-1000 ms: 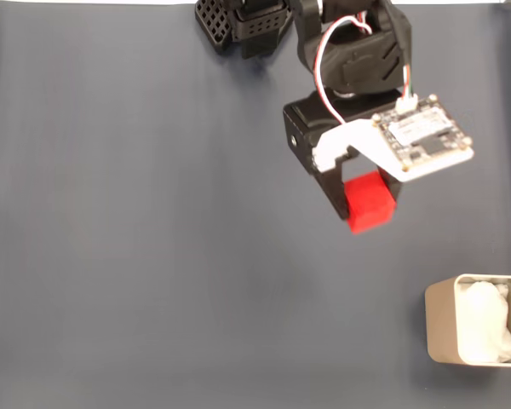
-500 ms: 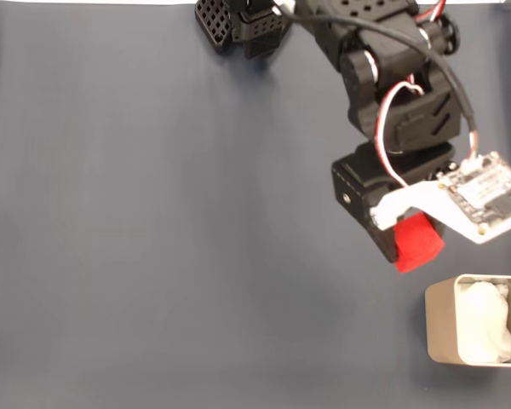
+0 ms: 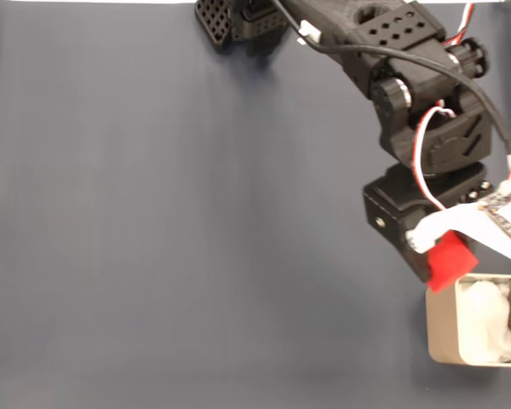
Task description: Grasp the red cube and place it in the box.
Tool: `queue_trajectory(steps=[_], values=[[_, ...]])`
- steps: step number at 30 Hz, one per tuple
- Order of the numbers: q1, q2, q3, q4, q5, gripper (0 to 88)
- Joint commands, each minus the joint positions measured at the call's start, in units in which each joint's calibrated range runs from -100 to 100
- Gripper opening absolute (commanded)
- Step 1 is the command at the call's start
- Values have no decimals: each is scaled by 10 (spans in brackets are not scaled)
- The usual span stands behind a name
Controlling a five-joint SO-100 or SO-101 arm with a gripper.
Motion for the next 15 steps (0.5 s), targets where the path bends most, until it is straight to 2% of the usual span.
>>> queue_trajectory(steps=[1, 15], values=[[-13, 10, -63, -16, 4, 0], [-30, 124, -203, -13, 4, 1]])
